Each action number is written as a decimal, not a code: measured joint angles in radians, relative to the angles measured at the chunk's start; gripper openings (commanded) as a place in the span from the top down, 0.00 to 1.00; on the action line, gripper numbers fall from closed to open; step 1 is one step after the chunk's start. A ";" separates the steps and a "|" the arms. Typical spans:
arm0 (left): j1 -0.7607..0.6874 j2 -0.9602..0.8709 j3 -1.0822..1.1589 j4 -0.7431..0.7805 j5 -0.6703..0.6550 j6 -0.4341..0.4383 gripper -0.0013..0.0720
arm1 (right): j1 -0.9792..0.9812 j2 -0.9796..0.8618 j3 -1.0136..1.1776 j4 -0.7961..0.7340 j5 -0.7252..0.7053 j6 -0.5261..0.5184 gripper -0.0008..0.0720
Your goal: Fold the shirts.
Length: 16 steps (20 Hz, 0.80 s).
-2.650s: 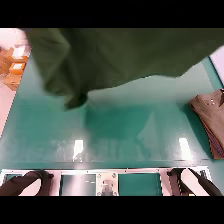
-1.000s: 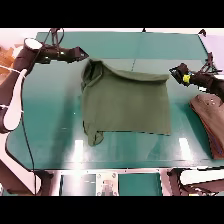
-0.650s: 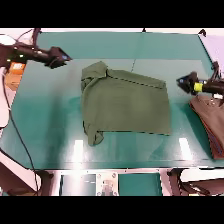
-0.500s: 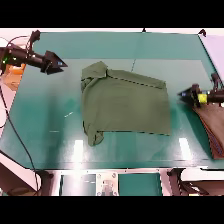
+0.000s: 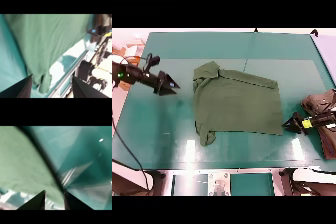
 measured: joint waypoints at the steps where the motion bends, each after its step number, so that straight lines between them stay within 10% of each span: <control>1: 0.000 0.028 -0.061 0.021 0.022 0.010 0.24 | 0.015 -0.003 -0.010 0.008 -0.010 -0.009 0.77; 3: 0.001 0.082 -0.183 0.049 0.071 0.032 0.24 | 0.043 -0.011 -0.022 0.029 -0.033 -0.033 0.97; 11: 0.001 0.174 -0.515 0.081 0.222 0.066 0.24 | -0.002 -0.003 0.091 0.045 -0.072 -0.015 0.97; 13: -0.001 0.178 -0.585 0.060 0.260 0.073 0.49 | -0.010 -0.001 0.103 0.048 -0.069 -0.002 0.97; 16: -0.046 0.180 -0.660 0.012 0.321 0.100 0.49 | -0.009 0.000 0.109 0.049 -0.069 0.006 0.97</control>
